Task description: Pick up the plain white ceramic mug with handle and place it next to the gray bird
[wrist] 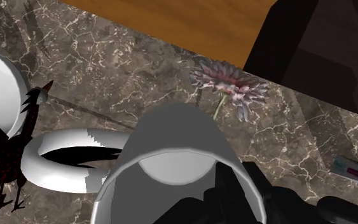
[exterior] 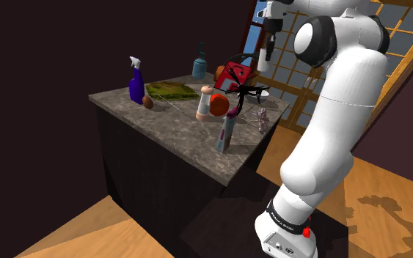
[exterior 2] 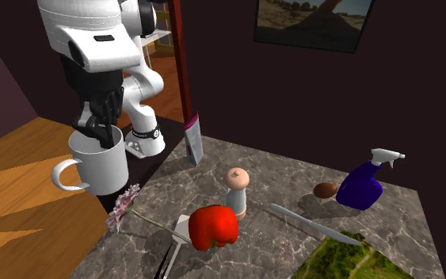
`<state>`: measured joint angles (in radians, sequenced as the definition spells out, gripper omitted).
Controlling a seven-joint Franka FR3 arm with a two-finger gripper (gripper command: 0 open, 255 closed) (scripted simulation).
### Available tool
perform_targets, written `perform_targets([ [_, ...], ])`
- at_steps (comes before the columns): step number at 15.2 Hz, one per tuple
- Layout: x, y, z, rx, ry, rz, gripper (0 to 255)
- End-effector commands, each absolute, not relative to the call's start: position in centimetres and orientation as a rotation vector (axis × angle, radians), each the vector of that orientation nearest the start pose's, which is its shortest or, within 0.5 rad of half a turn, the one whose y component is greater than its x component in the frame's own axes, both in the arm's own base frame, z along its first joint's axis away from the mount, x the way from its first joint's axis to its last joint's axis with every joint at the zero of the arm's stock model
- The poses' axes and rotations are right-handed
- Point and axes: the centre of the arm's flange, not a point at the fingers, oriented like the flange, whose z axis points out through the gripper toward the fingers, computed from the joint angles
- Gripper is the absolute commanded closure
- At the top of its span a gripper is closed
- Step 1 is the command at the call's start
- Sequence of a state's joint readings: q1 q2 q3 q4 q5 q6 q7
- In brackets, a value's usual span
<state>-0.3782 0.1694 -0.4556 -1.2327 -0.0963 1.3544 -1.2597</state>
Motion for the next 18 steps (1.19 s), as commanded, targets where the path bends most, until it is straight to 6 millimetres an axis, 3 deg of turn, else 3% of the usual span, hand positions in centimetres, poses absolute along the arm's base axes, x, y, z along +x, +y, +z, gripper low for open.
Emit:
perform_targets([
  [1, 39.7, -42.1, 67.2, -3.122, -0.654, 0.257, 255],
  [18, 39.7, -42.1, 58.2, -3.122, -0.654, 0.257, 255],
])
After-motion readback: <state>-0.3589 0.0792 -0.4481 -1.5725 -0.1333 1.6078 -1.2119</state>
